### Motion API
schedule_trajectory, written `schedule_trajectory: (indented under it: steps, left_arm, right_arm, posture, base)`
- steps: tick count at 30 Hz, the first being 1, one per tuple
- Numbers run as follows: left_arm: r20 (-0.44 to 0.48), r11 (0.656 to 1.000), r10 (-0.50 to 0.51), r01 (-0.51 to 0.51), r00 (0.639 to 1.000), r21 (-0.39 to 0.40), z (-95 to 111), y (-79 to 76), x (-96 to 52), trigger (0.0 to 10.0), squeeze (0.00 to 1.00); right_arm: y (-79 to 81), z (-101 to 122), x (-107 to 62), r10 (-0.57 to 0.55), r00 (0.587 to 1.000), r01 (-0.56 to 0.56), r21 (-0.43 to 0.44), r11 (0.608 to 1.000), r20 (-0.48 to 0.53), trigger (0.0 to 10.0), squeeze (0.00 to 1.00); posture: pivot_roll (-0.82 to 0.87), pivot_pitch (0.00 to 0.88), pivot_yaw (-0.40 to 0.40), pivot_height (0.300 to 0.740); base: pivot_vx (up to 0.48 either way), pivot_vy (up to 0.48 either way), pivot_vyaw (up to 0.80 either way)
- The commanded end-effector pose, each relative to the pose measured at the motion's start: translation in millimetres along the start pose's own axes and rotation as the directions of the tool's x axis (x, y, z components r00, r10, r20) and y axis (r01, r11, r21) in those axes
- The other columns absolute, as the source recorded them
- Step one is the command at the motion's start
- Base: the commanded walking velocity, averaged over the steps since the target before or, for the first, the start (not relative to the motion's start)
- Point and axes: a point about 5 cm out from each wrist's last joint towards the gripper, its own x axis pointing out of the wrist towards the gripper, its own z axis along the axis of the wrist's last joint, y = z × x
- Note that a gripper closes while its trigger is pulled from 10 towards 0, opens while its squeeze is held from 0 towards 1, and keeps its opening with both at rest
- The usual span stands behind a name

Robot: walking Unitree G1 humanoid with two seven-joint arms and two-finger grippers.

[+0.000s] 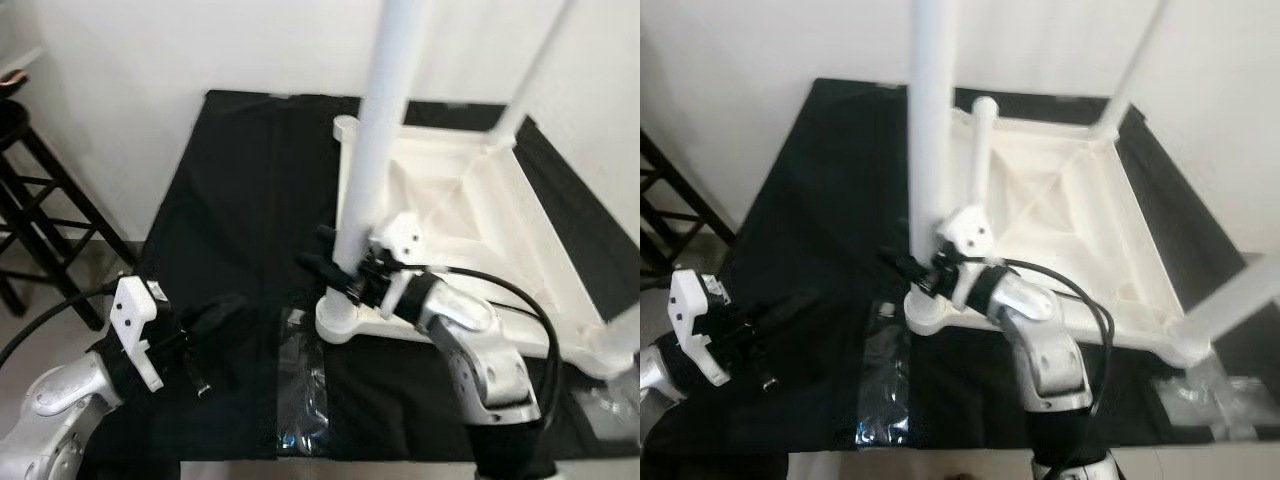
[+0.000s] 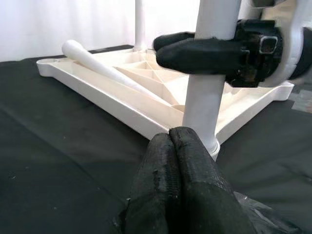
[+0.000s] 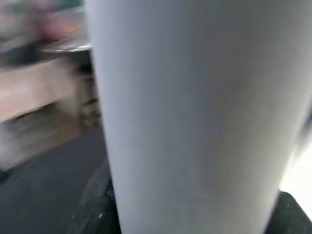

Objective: Building children table

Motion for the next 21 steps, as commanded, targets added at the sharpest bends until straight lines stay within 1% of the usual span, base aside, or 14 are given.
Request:
schedule_trajectory:
  steps: [1, 2, 6, 7, 8, 9, 10, 12, 13, 18, 20, 21]
  left_arm:
    - [-0.016, 1.000, -0.013, 0.012, 1.000, -0.011, -0.7, -0.6, -2.8, 10.0, 0.00]
    - [-0.018, 1.000, -0.014, 0.014, 1.000, -0.011, -0.8, -0.8, -2.7, 10.0, 0.00]
    - [-0.019, 1.000, -0.015, 0.014, 1.000, -0.011, -0.9, -1.0, -2.7, 10.0, 0.00]
    - [-0.022, 1.000, -0.009, 0.009, 1.000, -0.011, -0.7, -1.4, -4.8, 10.0, 0.00]
    - [-0.032, 1.000, -0.010, 0.010, 0.999, -0.013, -0.5, -2.3, -7.8, 10.0, 0.00]
    - [-0.032, 1.000, -0.010, 0.010, 0.999, -0.013, -0.5, -2.3, -7.8, 10.0, 0.00]
    - [-0.038, 1.000, -0.015, 0.014, 0.999, -0.015, -0.7, -2.1, -8.3, 10.0, 0.00]
    - [-0.041, 1.000, -0.019, 0.018, 0.999, -0.017, -0.8, -1.9, -8.3, 10.0, 0.00]
    - [-0.041, 1.000, -0.020, 0.019, 0.999, -0.018, -1.0, -1.5, -8.1, 10.0, 0.00]
    - [-0.038, 1.000, -0.014, 0.013, 0.999, -0.017, -1.2, -0.4, -7.2, 10.0, 0.00]
    - [-0.036, 1.000, -0.013, 0.012, 0.999, -0.016, -1.3, -0.2, -6.3, 10.0, 0.00]
    - [-0.032, 1.000, -0.012, 0.012, 0.999, -0.015, -1.5, -0.2, -5.3, 10.0, 0.00]
  right_arm:
    - [-28.1, -38.8, -21.5, -0.230, 0.943, 0.233, -0.019, 0.972, -0.242, 0.0, 0.00]
    - [-30.2, -37.8, -22.6, -0.222, 0.942, 0.215, -0.055, 0.975, -0.252, 0.0, 0.00]
    - [-29.6, -37.2, -24.4, -0.224, 0.939, 0.210, -0.079, 0.974, -0.263, 0.0, 0.00]
    - [-21.6, -37.4, -21.0, -0.219, 0.935, 0.202, -0.090, 0.975, -0.278, 3.2, 0.00]
    - [-9.7, -36.8, -18.0, -0.230, 0.928, 0.209, -0.102, 0.973, -0.292, 10.0, 0.00]
    - [-9.7, -36.8, -18.0, -0.230, 0.928, 0.209, -0.102, 0.973, -0.292, 10.0, 0.00]
    - [-6.1, -36.6, -17.6, -0.236, 0.927, 0.219, -0.090, 0.972, -0.293, 10.0, 0.58]
    - [-3.4, -36.1, -18.2, -0.253, 0.922, 0.240, -0.080, 0.967, -0.292, 10.0, 0.58]
    - [0.6, -33.6, -18.1, -0.242, 0.929, 0.239, -0.045, 0.970, -0.281, 10.0, 1.00]
    - [-0.3, -26.8, -17.7, -0.241, 0.938, 0.239, -0.040, 0.970, -0.250, 10.0, 1.00]
    - [-0.8, -25.7, -17.9, -0.230, 0.942, 0.228, -0.038, 0.973, -0.244, 10.0, 1.00]
    - [-1.1, -23.9, -18.5, -0.207, 0.950, 0.205, -0.035, 0.978, -0.233, 10.0, 1.00]
  posture:
    - [0.10, 0.179, -0.053, 0.740]
    - [0.10, 0.179, -0.053, 0.740]
    - [0.10, 0.179, -0.053, 0.740]
    - [0.12, 0.186, -0.042, 0.740]
    - [0.12, 0.187, -0.034, 0.740]
    - [0.12, 0.187, -0.034, 0.740]
    - [0.12, 0.185, -0.030, 0.740]
    - [0.12, 0.185, -0.030, 0.740]
    - [0.11, 0.184, -0.029, 0.740]
    - [0.11, 0.178, -0.031, 0.740]
    - [0.10, 0.174, -0.035, 0.740]
    - [0.10, 0.173, -0.036, 0.740]
  base:
    - [0.000, 0.000, 0.00]
    - [0.000, 0.000, 0.00]
    - [0.000, 0.000, 0.00]
    - [0.000, 0.000, 0.00]
    - [0.000, 0.000, 0.00]
    - [0.000, 0.000, 0.00]
    - [0.000, 0.000, 0.00]
    - [0.000, 0.000, 0.00]
    - [0.000, 0.000, 0.00]
    - [0.000, 0.000, 0.00]
    - [0.000, 0.000, 0.00]
    - [0.000, 0.000, 0.00]
